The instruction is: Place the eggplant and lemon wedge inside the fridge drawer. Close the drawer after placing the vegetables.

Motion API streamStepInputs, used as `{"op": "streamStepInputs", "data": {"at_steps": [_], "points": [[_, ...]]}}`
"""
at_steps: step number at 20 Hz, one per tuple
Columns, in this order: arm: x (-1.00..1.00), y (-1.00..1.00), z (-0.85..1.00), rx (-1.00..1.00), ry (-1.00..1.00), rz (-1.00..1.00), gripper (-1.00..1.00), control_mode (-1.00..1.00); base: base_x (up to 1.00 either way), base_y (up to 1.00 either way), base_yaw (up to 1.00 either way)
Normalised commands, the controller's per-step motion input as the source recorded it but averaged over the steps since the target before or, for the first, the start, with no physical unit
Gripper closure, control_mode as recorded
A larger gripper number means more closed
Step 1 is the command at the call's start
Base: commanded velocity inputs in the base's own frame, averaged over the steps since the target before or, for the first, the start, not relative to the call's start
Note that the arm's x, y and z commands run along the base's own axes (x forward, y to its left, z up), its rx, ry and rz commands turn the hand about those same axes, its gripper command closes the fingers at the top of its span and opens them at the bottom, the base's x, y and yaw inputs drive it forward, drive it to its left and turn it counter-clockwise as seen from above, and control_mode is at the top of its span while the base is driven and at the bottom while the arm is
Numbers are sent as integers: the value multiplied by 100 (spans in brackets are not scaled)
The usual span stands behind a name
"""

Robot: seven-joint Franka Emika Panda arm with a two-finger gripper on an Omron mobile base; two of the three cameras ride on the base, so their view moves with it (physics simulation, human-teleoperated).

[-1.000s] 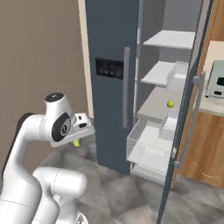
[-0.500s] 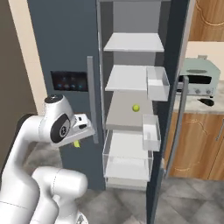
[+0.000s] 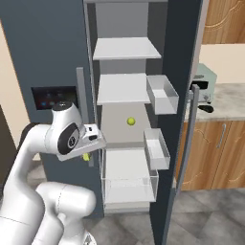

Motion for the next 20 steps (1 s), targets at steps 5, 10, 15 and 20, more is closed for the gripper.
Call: {"op": "streamStepInputs", "data": {"at_steps": [5, 10, 15, 20], "points": [[90, -11, -82, 6, 12, -7, 100, -100, 0, 0, 0], [100, -12, -68, 3, 21, 0, 100, -100, 0, 0, 0], [92, -31, -71, 9, 18, 0, 100, -100, 0, 0, 0], [82, -13, -31, 12, 11, 0, 100, -100, 0, 0, 0]]}}
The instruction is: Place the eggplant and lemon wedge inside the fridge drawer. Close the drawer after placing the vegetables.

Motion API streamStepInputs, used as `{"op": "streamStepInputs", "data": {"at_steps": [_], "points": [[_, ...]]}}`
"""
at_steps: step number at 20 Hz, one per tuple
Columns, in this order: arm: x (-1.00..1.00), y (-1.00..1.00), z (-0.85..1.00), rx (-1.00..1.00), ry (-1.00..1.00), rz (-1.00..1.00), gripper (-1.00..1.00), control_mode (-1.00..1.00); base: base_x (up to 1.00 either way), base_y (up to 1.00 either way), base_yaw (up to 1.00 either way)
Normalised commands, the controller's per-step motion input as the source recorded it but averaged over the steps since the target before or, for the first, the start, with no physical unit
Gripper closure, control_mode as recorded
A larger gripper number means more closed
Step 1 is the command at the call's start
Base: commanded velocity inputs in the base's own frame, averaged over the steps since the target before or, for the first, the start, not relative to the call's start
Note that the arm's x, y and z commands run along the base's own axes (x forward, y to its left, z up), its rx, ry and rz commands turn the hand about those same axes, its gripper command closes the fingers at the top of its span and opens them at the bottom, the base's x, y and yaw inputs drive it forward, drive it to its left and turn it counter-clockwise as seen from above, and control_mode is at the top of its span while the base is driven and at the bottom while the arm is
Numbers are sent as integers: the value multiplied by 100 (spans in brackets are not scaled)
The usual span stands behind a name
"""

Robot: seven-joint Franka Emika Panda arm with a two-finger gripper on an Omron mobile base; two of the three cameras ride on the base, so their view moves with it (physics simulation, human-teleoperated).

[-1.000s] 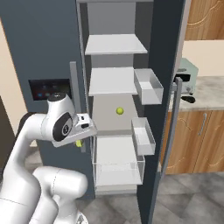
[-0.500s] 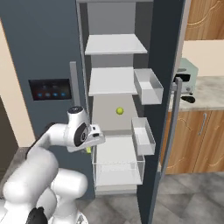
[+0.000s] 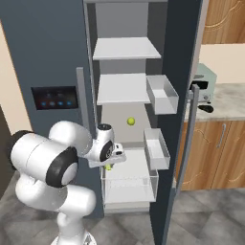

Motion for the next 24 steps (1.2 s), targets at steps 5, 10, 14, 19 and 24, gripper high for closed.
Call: {"op": "streamStepInputs", "data": {"at_steps": [5, 10, 14, 19, 24], "points": [[68, -9, -24, 8, 12, 0, 100, -100, 0, 0, 0], [40, -1, -48, 0, 8, 0, 100, -100, 0, 0, 0], [32, -24, -45, 4, 2, 0, 100, -100, 0, 0, 0], [30, -10, -47, 2, 6, 0, 100, -100, 0, 0, 0], [27, 0, -42, 0, 5, 0, 100, -100, 0, 0, 0]]}}
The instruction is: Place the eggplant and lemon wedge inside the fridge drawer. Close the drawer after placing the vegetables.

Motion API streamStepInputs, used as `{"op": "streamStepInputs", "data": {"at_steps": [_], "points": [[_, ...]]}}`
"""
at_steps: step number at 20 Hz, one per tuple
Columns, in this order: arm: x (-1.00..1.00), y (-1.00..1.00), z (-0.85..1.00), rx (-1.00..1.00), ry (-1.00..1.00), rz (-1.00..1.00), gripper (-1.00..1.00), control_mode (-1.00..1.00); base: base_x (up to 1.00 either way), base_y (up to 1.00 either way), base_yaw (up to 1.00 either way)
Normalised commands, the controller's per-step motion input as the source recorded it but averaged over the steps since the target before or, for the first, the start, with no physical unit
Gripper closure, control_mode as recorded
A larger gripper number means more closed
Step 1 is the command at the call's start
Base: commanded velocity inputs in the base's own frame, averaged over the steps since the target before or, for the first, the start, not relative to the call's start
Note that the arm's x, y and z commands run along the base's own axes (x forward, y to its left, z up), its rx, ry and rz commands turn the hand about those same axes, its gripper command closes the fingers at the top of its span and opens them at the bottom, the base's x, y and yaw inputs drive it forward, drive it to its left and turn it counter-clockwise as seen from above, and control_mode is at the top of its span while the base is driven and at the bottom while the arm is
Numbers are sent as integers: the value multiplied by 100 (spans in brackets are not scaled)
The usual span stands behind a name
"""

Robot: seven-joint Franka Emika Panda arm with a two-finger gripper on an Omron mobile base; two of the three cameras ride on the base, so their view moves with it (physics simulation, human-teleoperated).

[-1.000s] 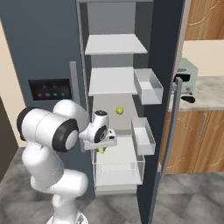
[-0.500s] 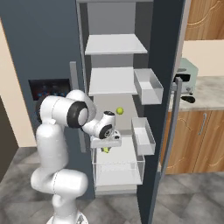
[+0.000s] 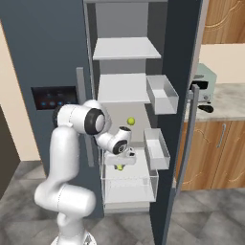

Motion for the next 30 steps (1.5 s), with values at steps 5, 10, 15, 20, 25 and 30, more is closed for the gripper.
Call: {"op": "streamStepInputs", "data": {"at_steps": [5, 10, 15, 20, 25, 30], "points": [[19, 0, -45, 2, 1, 0, 100, -100, 0, 0, 0], [22, -1, -37, 3, 4, 0, 100, -100, 0, 0, 0], [29, -4, -43, 3, 6, 0, 100, -100, 0, 0, 0], [15, -7, -59, 3, 5, 0, 100, -100, 0, 0, 0], [1, -16, -62, 5, 5, 0, 100, -100, 0, 0, 0], [-2, -21, -45, 4, 6, 0, 100, -100, 0, 0, 0]]}}
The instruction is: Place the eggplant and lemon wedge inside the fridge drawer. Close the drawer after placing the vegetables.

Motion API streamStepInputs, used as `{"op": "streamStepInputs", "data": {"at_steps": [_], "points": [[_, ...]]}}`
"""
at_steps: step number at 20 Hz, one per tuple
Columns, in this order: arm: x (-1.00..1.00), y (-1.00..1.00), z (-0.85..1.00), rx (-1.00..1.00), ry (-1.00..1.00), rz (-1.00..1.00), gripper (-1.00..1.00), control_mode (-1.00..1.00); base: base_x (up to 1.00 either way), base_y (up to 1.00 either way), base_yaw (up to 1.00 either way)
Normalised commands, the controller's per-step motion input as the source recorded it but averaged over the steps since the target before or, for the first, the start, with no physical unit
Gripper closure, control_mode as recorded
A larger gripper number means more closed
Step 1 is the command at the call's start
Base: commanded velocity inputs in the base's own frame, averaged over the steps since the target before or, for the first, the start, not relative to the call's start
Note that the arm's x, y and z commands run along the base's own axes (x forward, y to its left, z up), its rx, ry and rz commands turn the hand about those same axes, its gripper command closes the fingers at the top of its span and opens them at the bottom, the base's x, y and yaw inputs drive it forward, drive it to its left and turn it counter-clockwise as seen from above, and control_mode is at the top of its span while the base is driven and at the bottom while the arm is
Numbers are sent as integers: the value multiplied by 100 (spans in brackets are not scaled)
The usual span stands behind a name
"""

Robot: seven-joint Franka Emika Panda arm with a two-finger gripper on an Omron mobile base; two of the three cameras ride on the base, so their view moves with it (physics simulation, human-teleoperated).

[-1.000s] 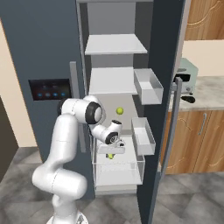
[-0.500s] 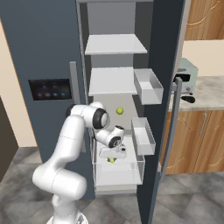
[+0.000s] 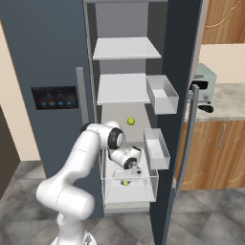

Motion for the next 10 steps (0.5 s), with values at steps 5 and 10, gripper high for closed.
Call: {"op": "streamStepInputs", "data": {"at_steps": [5, 10], "points": [[-27, -15, -9, 1, 7, 0, 100, -100, 0, 0, 0], [-34, -13, 0, 0, 11, 0, 100, -100, 0, 0, 0]]}}
